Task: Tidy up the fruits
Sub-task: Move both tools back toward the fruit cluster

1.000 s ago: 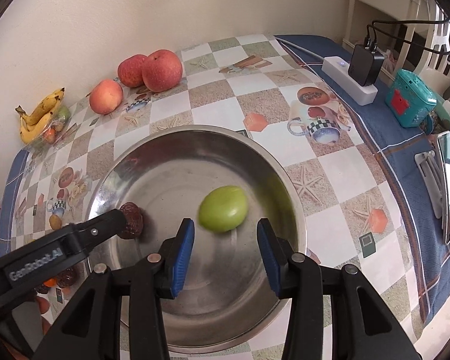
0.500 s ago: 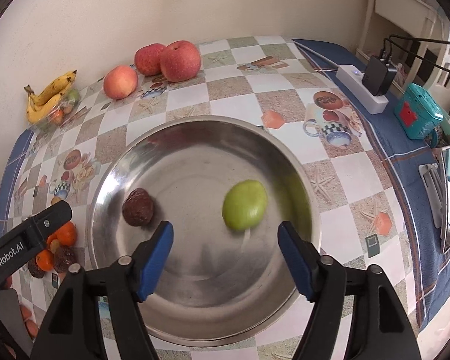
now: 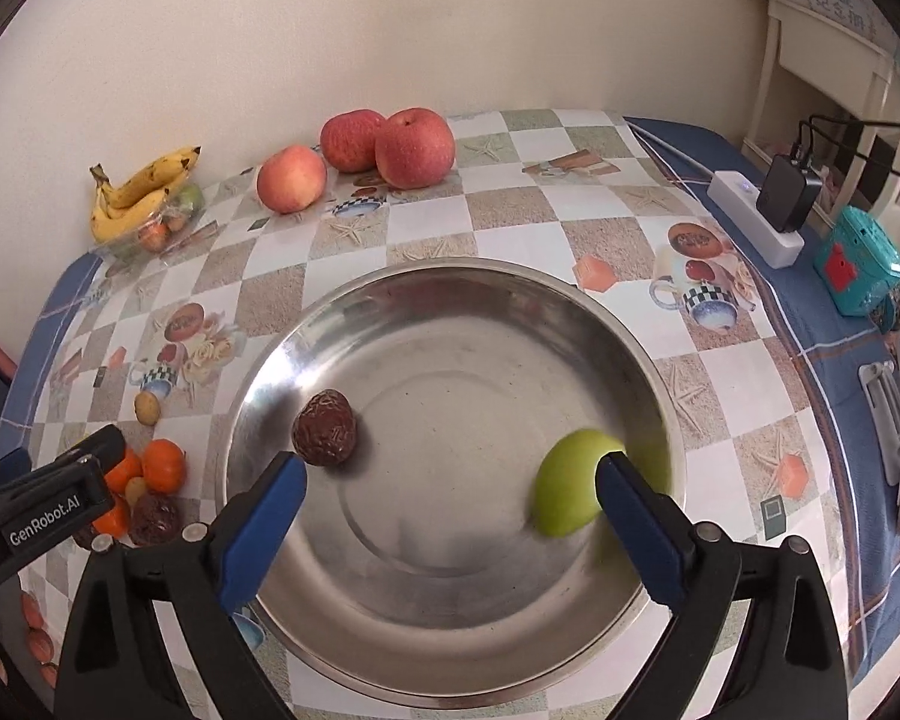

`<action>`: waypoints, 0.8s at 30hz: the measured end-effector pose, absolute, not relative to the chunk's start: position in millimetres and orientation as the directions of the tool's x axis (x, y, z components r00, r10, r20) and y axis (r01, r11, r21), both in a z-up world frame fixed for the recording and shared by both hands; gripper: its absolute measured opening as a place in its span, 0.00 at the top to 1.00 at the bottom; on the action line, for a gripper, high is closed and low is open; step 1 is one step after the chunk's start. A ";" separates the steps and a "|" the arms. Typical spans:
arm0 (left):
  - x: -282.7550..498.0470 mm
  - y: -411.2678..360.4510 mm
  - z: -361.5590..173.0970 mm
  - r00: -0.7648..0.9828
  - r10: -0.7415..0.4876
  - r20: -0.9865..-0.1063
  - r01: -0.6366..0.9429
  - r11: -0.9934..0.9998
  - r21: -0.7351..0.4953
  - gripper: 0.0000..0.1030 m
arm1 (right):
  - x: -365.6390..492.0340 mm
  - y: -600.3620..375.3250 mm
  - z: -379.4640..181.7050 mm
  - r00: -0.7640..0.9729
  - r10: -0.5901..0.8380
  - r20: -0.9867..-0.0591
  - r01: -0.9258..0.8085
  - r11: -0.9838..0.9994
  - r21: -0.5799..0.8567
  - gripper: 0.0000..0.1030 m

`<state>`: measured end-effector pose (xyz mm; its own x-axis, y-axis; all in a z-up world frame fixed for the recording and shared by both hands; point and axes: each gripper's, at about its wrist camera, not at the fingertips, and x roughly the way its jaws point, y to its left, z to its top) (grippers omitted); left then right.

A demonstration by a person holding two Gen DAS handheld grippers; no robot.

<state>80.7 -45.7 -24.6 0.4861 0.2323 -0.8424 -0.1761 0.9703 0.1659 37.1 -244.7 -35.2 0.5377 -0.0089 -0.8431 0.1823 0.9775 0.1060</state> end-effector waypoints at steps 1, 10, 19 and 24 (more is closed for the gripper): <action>80.5 -42.9 -24.0 0.477 0.227 -0.849 -0.183 0.970 0.157 0.00 | 37.2 -244.8 -35.8 0.536 -0.007 -0.844 0.189 0.976 0.111 0.06; 77.6 -15.2 -26.7 0.440 0.237 -0.866 -0.165 0.970 0.182 0.00 | 45.6 -225.7 -40.4 0.514 -0.003 -0.858 0.206 0.971 0.120 0.06; 78.4 47.1 -15.5 0.493 0.214 -0.843 -0.254 0.962 0.096 0.00 | 60.3 -160.2 -24.5 0.526 0.039 -0.850 0.107 0.988 0.112 0.06; 74.8 80.4 -12.9 0.519 0.190 -0.833 -0.311 0.950 0.022 0.00 | 67.4 -128.4 -5.4 0.570 0.124 -0.812 0.045 0.982 0.181 0.06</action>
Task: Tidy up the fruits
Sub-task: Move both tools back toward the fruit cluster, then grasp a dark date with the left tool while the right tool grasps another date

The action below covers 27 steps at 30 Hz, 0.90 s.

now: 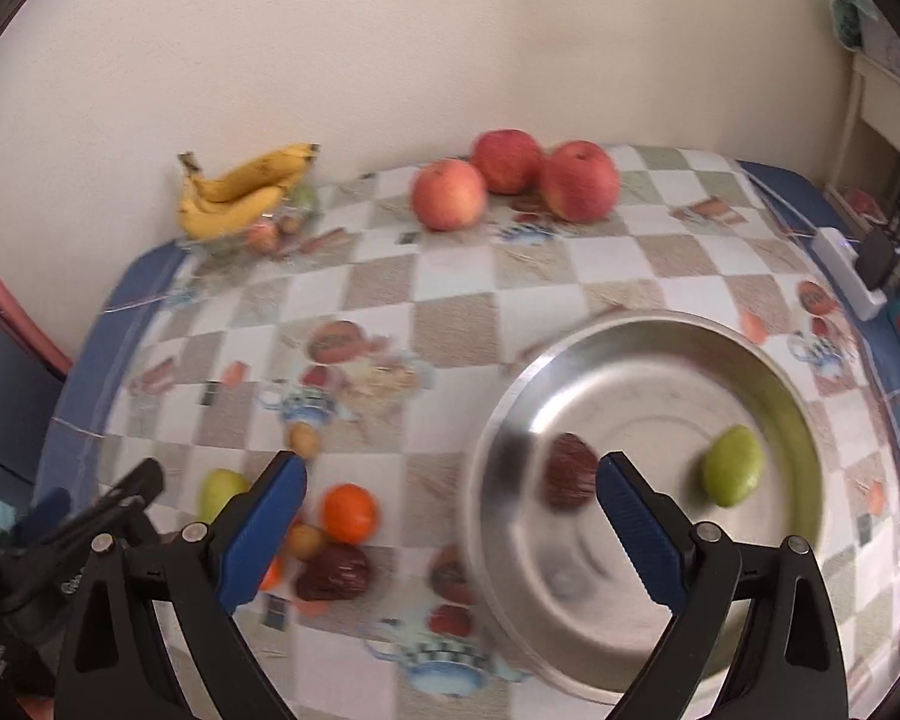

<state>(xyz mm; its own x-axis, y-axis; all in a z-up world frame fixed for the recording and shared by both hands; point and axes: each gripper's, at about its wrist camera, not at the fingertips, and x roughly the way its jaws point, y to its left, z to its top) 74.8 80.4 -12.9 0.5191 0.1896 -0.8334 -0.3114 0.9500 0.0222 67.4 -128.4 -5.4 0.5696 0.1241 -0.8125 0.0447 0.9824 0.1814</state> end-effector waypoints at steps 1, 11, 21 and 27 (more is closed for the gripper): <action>73.8 84.2 -13.1 0.518 0.187 -0.835 -0.319 0.948 0.014 0.00 | 67.3 -121.5 -4.6 0.569 0.141 -0.810 0.024 0.982 0.187 0.06; 72.0 100.6 -45.8 0.399 0.083 -0.913 -0.352 0.933 -0.069 0.00 | 57.0 -78.3 -37.1 0.461 0.224 -0.858 -0.149 0.973 0.175 0.06; 66.9 108.2 -84.3 0.294 -0.057 -0.954 -0.413 0.892 -0.181 0.07 | 61.1 -66.9 -77.5 0.360 0.211 -0.909 -0.183 0.971 0.153 0.15; 68.8 104.2 -91.7 0.274 -0.124 -0.954 -0.414 0.880 -0.233 0.25 | 62.2 -56.1 -88.8 0.344 0.176 -0.922 -0.219 0.970 0.103 0.20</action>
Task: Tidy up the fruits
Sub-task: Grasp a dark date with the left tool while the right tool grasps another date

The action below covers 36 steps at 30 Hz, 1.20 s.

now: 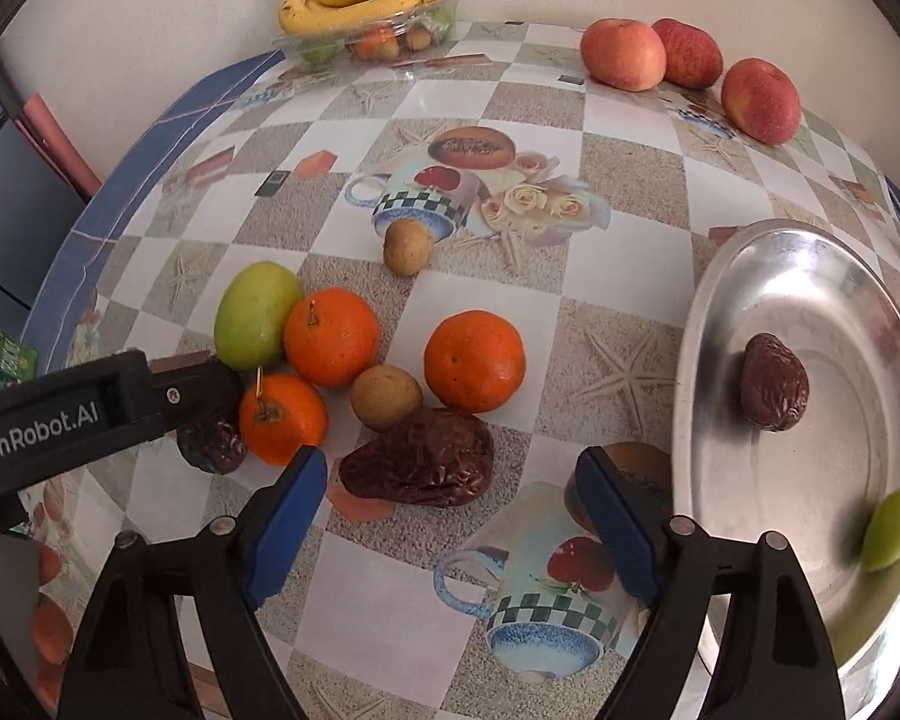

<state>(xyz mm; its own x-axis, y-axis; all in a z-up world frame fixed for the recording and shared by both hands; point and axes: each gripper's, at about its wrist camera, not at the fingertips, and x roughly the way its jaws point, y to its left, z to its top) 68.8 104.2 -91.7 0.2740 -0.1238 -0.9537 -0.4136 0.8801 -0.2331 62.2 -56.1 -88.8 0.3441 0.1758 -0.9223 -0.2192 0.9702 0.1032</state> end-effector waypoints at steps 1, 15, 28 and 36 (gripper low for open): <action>69.0 103.8 -92.8 0.274 -0.141 -0.951 -0.413 0.876 -0.248 0.27 | 62.6 -54.3 -89.5 0.344 0.174 -0.923 -0.225 0.969 0.099 0.24; 67.1 105.9 -86.3 0.310 -0.204 -0.929 -0.433 0.840 -0.329 0.62 | 59.5 -47.5 -85.6 0.345 0.185 -0.920 -0.244 0.964 0.102 0.44; 67.1 98.6 -54.4 0.416 -0.108 -0.903 -0.411 0.863 -0.293 0.63 | 57.0 -113.1 -36.9 0.474 0.148 -0.868 -0.093 0.989 0.117 0.44; 72.7 69.8 -35.3 0.470 -0.089 -0.878 -0.323 0.909 -0.264 0.63 | 59.6 -164.1 -17.7 0.534 0.105 -0.839 0.029 0.989 0.142 0.44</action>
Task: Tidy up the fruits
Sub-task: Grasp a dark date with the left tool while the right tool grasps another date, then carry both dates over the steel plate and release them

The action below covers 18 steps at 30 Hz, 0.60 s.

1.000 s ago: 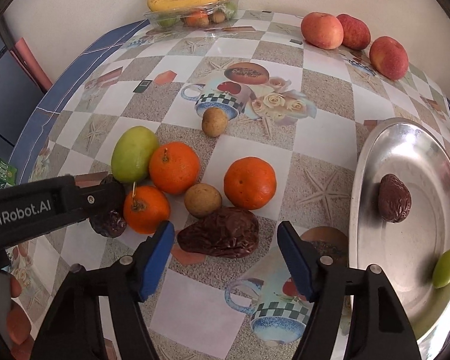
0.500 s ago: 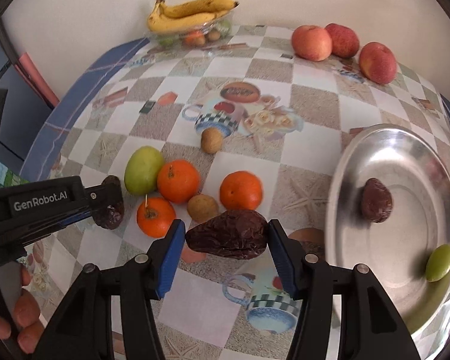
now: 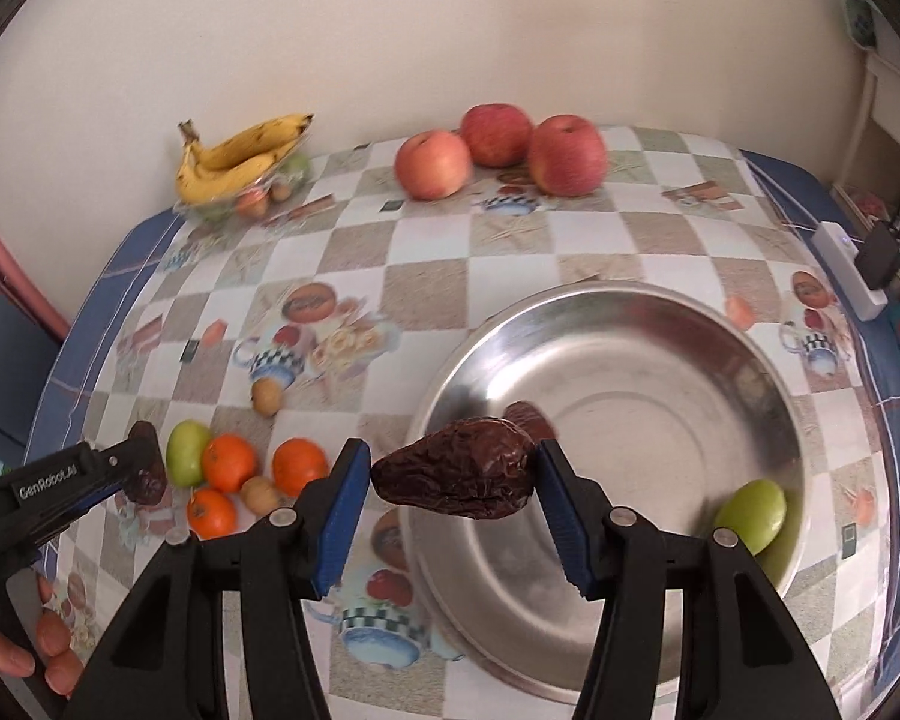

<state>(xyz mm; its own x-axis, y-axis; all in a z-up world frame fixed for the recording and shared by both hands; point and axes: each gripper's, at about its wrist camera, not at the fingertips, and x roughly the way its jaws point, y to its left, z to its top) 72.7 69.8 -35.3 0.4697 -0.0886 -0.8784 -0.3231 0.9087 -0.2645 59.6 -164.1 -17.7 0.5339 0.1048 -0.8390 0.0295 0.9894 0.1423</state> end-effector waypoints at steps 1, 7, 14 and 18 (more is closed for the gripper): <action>73.4 65.6 -32.5 0.478 -0.096 -0.873 -0.307 0.913 -0.269 0.63 | 59.7 -169.1 -16.6 0.537 0.094 -0.838 0.041 0.990 0.138 0.44; 81.7 13.4 -20.7 0.488 -0.184 -0.853 -0.125 0.953 -0.277 0.63 | 64.4 -204.7 -22.1 0.520 0.002 -0.854 0.141 0.986 0.088 0.44; 89.6 -77.0 -20.4 0.404 -0.308 -0.862 0.126 0.951 -0.281 0.63 | 70.9 -246.2 -30.1 0.477 -0.064 -0.876 0.262 0.963 0.072 0.44; 90.9 -111.7 -24.9 0.372 -0.292 -0.881 0.205 0.952 -0.229 0.62 | 77.7 -259.5 -31.9 0.470 -0.051 -0.881 0.300 0.948 0.105 0.44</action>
